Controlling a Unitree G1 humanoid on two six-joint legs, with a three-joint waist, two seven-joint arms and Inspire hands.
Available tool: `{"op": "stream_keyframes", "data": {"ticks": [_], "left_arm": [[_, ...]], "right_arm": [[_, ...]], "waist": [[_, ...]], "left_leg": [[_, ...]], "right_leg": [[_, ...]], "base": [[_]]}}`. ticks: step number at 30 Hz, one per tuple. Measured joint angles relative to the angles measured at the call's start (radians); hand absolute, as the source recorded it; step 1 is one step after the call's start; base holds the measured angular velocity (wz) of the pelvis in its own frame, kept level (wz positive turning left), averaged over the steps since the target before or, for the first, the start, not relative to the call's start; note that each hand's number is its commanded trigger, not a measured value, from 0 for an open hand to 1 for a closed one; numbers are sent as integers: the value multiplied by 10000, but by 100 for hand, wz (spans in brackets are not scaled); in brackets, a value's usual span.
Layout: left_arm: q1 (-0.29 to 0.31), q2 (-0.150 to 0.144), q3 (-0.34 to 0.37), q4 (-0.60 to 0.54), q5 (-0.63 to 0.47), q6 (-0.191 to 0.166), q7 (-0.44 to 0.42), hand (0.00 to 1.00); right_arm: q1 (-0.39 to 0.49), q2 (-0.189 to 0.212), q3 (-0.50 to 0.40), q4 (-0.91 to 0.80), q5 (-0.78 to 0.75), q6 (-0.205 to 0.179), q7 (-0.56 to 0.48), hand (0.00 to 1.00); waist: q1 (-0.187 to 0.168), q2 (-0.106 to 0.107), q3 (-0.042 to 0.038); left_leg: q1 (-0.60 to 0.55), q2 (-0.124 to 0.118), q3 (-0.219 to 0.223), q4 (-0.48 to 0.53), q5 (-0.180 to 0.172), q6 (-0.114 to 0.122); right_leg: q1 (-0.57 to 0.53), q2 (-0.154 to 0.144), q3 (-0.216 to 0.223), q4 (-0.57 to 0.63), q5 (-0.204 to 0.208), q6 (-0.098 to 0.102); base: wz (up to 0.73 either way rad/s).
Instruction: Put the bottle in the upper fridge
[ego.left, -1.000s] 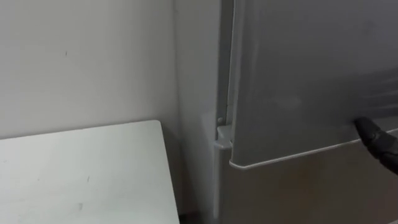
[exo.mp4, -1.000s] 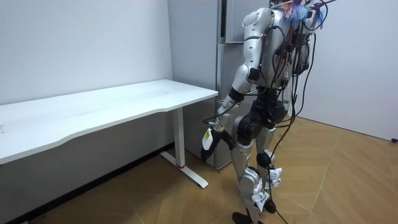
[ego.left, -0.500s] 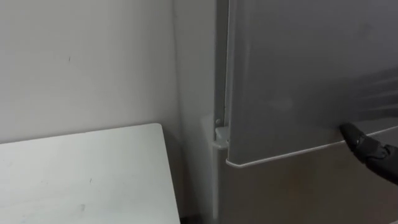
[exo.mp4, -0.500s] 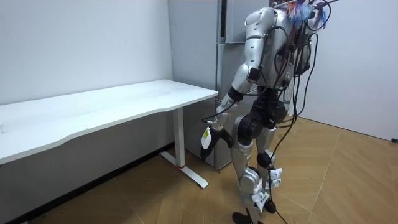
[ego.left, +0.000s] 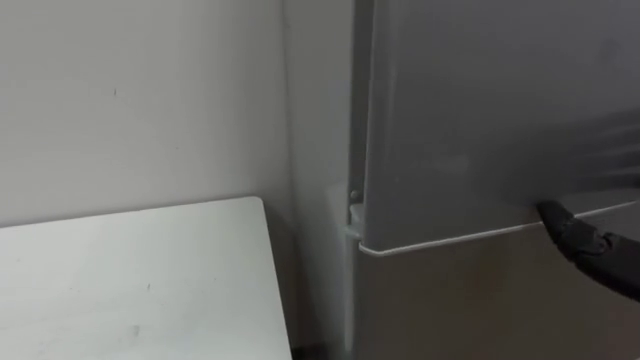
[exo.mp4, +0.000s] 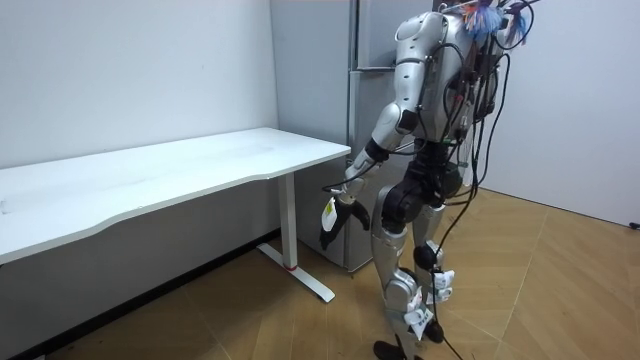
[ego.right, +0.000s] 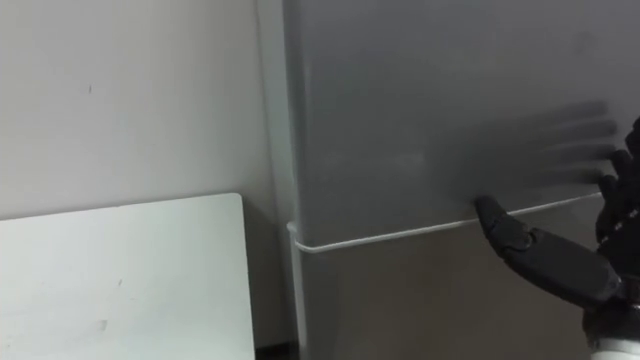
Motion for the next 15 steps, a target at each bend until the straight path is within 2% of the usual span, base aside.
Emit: {"op": "stream_keyframes", "data": {"ticks": [5, 10, 12, 15], "left_arm": [[-22, -4, -168, -32, 1, 124, -23, 0], [-22, -3, -169, -254, 49, 224, -83, 0], [-64, 0, -169, -292, 45, 248, -92, 0], [-126, -1, -165, -258, 79, 353, -91, 0]], "right_arm": [[-362, 1, 109, 250, -31, 123, 1, 0], [-439, 15, 134, 247, -33, 192, -29, 0], [-469, 59, 223, 247, -105, 192, -212, 0], [-474, 179, 233, 259, -184, 204, -392, 0]], "waist": [[49, -42, 51], [55, -20, 17], [80, -8, -1], [160, -53, -4]], "left_leg": [[-25, 7, -7, 3, 2, 0], [-60, 7, -78, 5, 4, 0], [-82, -13, -320, 6, 5, 2], [-79, -14, -436, 27, 7, 0]], "right_leg": [[-13, 4, -28, -86, 28, -7], [-3, 18, -33, -134, 81, -5], [-1, 34, -32, -129, 121, -12], [28, 47, -50, -142, 126, -19]], "base": [[0], [-1], [0], [0]]}}
